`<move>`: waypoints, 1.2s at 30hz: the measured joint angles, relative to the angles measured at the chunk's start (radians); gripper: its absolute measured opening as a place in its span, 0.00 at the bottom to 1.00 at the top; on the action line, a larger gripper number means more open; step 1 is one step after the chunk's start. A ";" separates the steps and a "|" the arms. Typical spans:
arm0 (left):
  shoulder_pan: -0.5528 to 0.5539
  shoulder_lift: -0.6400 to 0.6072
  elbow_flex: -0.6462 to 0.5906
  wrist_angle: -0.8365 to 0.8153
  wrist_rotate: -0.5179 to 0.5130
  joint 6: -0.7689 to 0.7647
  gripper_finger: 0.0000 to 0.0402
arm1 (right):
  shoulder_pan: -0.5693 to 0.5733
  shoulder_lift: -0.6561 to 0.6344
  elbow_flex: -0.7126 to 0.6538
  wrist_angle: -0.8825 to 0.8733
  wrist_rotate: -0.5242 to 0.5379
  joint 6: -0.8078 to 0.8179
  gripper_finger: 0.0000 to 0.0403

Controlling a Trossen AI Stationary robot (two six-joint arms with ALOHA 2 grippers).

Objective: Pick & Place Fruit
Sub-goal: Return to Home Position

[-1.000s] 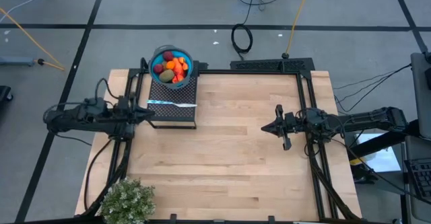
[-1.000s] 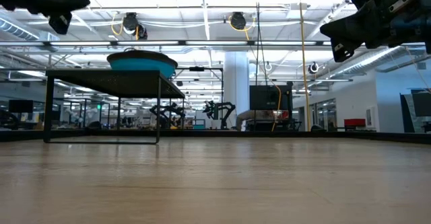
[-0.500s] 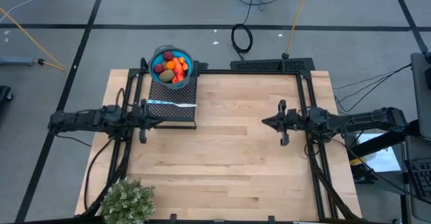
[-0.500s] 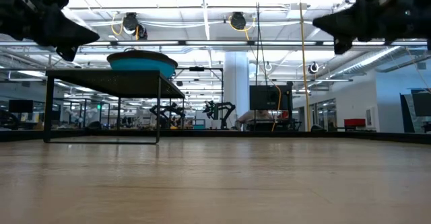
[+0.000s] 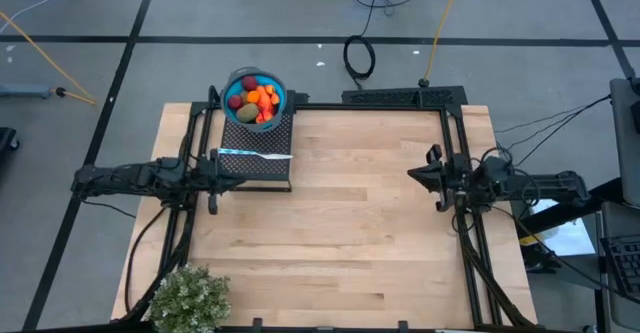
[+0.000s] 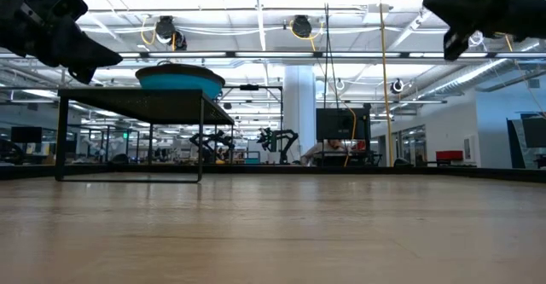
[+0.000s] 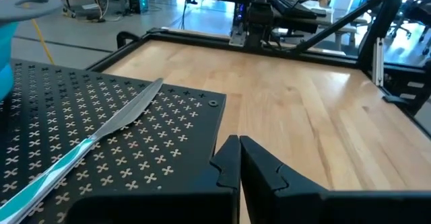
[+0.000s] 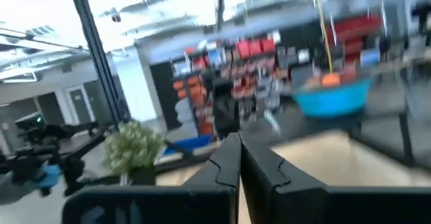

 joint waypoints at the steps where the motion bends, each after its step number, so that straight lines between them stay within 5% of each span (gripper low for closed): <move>1: 0.000 0.000 0.000 -0.004 0.000 0.003 0.01 | 0.000 -0.031 0.000 -0.051 -0.002 0.033 0.00; 7: 0.000 0.000 0.000 -0.027 0.000 0.016 0.03 | 0.000 -0.145 0.000 -0.278 -0.149 0.068 0.00; 36: 0.000 0.000 -0.160 0.308 0.050 0.046 0.02 | 0.000 -0.159 0.000 -0.492 -0.172 -0.143 0.00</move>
